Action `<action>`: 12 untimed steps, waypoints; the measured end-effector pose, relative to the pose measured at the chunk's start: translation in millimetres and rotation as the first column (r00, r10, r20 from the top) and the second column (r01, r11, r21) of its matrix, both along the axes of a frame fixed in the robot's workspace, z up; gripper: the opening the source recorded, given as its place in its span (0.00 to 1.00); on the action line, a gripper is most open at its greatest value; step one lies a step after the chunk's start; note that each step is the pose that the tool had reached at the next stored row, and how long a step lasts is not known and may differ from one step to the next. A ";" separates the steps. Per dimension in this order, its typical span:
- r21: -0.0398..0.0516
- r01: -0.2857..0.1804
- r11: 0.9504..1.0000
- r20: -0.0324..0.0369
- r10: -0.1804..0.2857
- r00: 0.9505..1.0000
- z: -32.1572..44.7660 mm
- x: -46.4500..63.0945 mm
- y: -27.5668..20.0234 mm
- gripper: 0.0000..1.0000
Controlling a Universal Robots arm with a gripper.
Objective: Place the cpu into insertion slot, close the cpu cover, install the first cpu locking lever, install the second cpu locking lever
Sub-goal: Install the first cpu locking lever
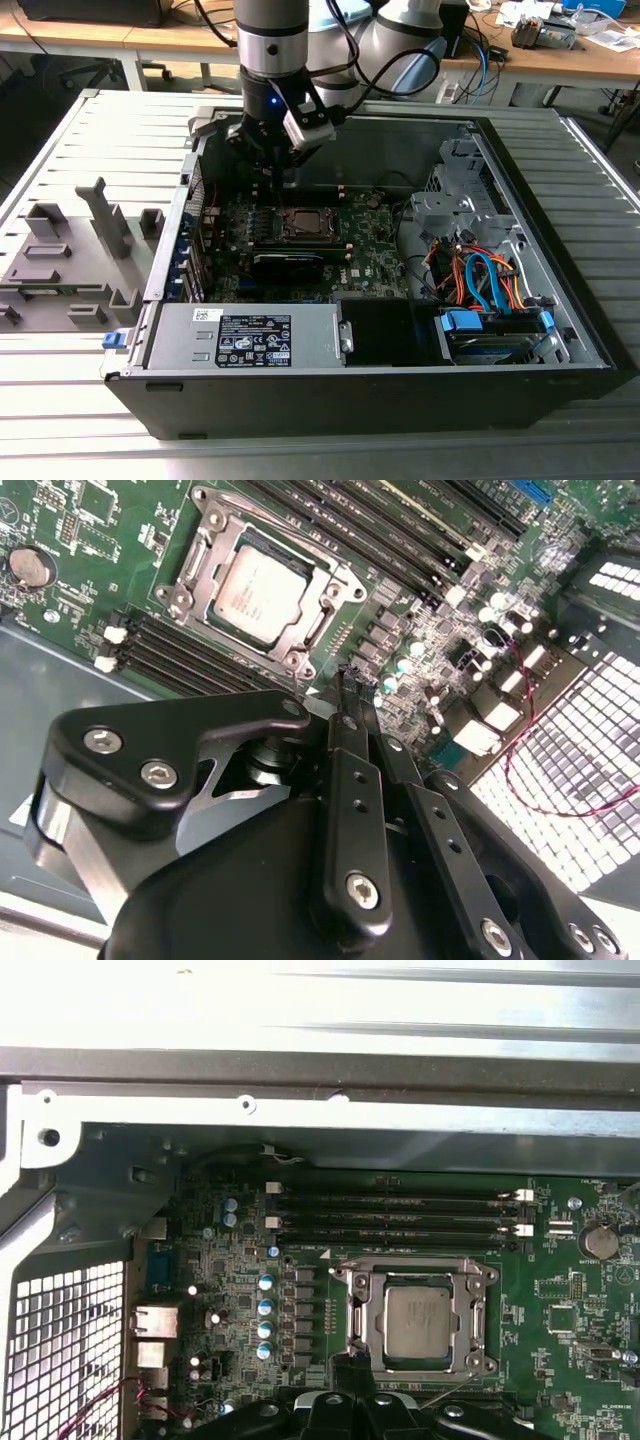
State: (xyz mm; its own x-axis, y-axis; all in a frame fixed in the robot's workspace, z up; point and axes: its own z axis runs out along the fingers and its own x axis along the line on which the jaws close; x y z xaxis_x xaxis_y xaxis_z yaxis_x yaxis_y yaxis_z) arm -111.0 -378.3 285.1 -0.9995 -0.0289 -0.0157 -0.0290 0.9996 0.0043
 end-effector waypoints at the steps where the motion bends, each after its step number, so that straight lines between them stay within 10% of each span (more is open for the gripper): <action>1: 0.000 0.000 1.000 0.000 0.000 1.000 0.0 -1.1 0.2 0.11; 12: -0.006 0.000 1.000 0.001 0.000 1.000 0.0 -12.3 13.8 0.11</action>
State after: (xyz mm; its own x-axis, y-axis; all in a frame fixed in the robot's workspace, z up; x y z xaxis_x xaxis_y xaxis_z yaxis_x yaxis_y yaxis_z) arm -123.3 -364.4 285.2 -0.9994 -0.0290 -0.0162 -0.0290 0.9996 -0.0020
